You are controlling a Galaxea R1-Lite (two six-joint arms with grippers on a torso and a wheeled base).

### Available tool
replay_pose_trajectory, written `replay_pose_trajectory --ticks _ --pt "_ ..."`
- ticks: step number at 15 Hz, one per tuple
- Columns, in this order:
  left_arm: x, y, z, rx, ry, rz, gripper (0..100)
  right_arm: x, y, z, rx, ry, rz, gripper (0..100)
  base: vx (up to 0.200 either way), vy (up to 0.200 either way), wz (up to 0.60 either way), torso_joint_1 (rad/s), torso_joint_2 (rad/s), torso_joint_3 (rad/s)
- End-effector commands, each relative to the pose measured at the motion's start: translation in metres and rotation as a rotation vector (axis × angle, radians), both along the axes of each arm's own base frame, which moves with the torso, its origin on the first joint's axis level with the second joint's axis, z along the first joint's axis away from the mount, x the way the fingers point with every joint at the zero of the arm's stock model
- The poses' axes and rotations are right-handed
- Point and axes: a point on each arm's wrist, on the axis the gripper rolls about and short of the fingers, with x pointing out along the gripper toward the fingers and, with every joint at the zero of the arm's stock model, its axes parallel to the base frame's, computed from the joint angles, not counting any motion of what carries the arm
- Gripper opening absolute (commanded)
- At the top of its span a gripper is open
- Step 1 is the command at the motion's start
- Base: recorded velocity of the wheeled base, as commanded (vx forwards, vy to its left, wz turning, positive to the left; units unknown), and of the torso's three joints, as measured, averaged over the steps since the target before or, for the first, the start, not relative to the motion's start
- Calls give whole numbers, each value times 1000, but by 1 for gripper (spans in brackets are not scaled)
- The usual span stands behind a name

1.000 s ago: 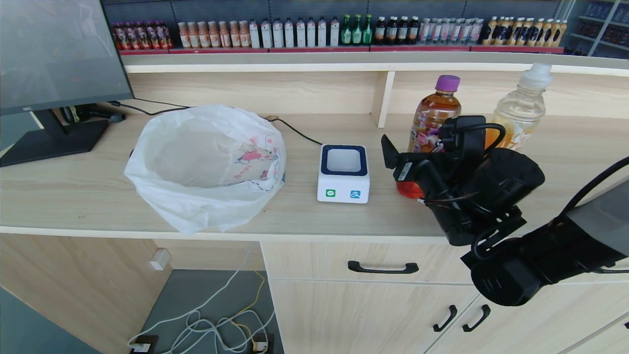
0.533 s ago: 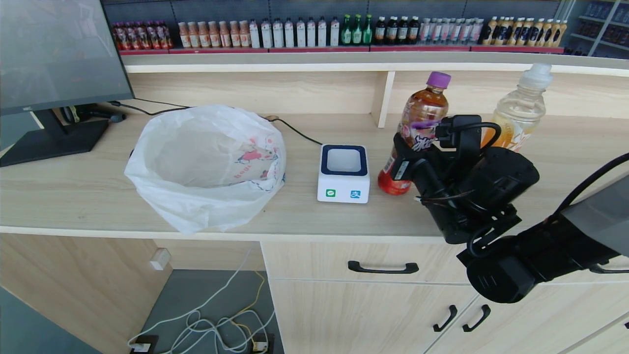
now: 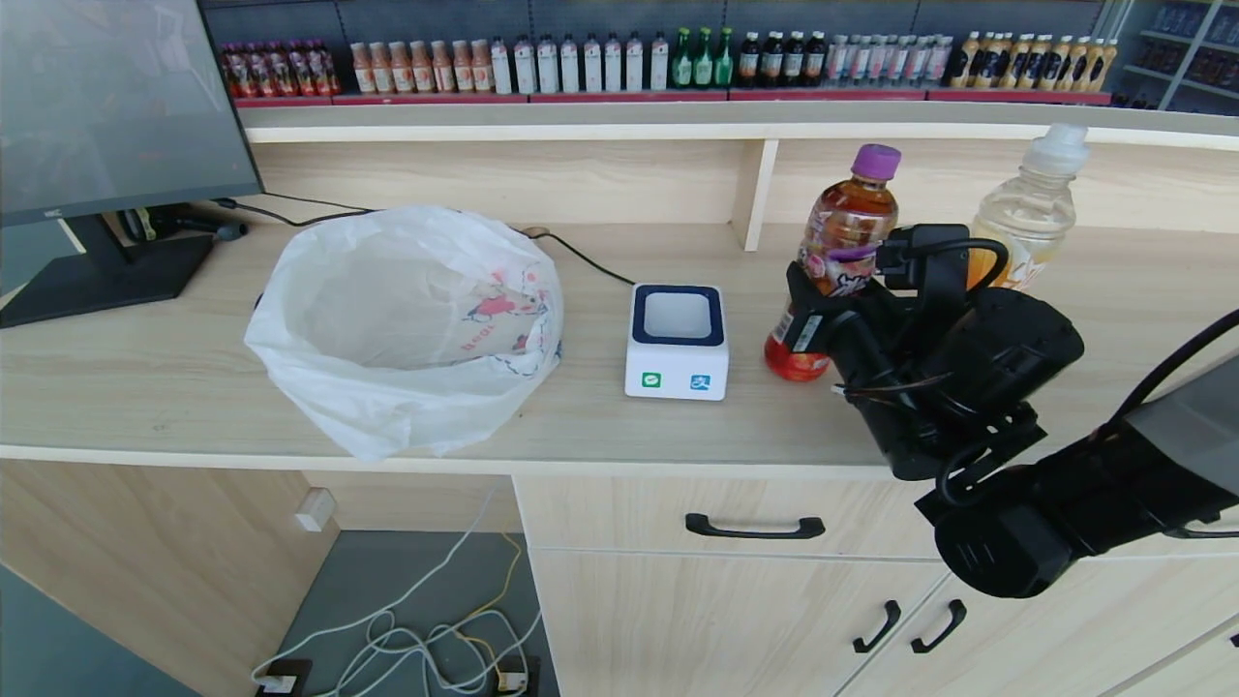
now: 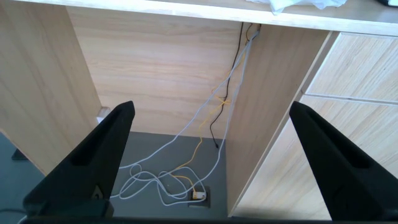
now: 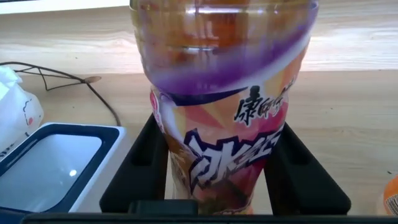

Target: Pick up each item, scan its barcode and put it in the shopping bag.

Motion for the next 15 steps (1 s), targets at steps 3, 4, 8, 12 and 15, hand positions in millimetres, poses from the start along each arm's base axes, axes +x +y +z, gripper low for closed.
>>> replay_pose_trajectory --ticks 3,4,8,12,15 --pt "0 0 0 0 0 0 100 -10 -8 13 13 -27 -6 0 0 0 0 0 0 0" --pt "0 0 0 0 0 0 100 -12 -9 14 13 -30 -6 0 0 0 0 0 0 0" --pt "0 0 0 0 0 0 100 -25 -15 27 27 -55 -1 0 0 0 0 0 0 0" --pt "0 0 0 0 -1 0 100 -58 -20 42 44 -88 40 0 0 0 0 0 0 0" --pt "0 0 0 0 0 0 100 -75 -28 46 46 -94 51 0 0 0 0 0 0 0"
